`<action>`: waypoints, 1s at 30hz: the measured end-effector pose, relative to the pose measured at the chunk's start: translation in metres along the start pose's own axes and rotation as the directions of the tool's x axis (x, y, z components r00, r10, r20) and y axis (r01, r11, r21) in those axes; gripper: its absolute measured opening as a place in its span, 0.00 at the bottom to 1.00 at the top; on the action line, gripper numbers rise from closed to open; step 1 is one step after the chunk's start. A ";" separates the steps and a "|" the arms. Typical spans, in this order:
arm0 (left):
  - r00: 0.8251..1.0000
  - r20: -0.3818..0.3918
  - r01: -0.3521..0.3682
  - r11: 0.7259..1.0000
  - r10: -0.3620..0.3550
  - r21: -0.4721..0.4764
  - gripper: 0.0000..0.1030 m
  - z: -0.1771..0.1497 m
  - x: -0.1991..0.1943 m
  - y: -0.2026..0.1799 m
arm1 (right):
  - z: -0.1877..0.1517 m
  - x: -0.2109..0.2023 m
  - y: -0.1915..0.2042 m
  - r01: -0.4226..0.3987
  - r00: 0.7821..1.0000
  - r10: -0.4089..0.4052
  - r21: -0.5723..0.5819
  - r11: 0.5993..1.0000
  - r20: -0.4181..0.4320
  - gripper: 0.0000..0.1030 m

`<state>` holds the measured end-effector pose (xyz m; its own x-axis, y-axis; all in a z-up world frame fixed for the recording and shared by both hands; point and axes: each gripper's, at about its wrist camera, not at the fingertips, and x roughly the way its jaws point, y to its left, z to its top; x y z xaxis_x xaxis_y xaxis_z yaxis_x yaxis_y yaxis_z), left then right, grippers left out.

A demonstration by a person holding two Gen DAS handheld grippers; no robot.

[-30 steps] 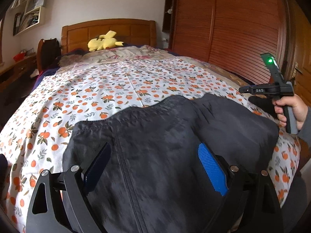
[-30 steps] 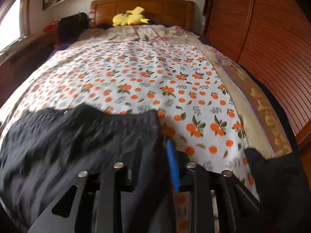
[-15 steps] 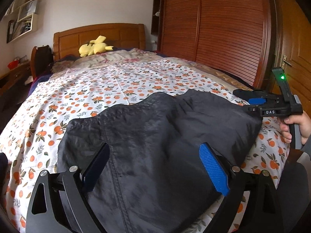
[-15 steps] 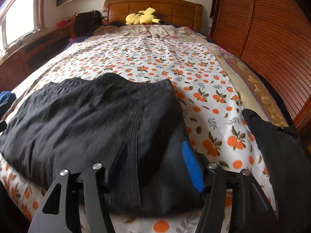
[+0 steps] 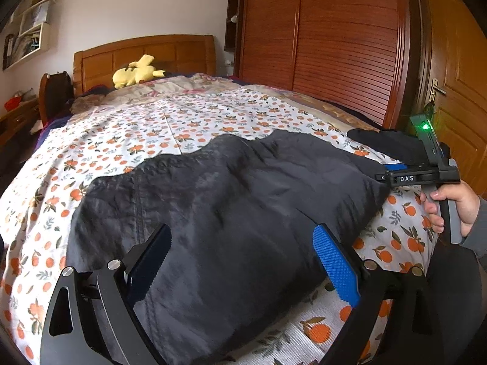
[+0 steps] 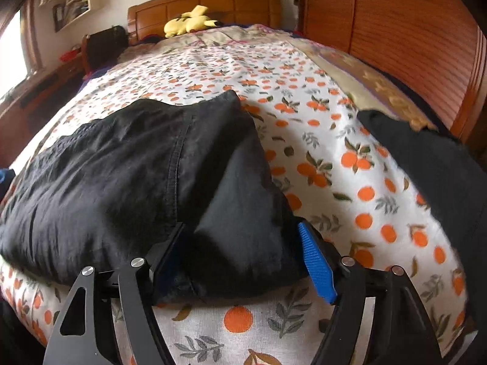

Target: Fold large clothes

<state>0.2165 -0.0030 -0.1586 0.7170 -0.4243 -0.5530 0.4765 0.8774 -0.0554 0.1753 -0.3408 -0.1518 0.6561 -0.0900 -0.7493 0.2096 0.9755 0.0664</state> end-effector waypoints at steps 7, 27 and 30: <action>1.000 -0.025 -0.001 1.000 0.001 -0.006 0.92 -0.008 0.010 -0.005 | -0.006 0.004 -0.003 -0.008 1.000 0.008 0.031 0.999 0.004 0.71; 0.997 -0.073 -0.027 0.999 0.029 0.016 0.92 -0.012 0.034 -0.026 | -0.020 -0.007 -0.020 -0.025 0.999 0.019 0.129 0.991 0.049 0.74; 0.996 -0.081 -0.034 0.999 0.035 0.017 0.92 -0.012 0.039 -0.027 | -0.020 -0.003 -0.024 -0.071 0.997 0.066 0.158 0.985 0.039 0.69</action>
<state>0.2249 -0.0407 -0.1889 0.6900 -0.3734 -0.6201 0.4601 0.8876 -0.0225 0.1541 -0.3597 -0.1647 0.6960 -0.0330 -0.7173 0.2739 0.9356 0.2227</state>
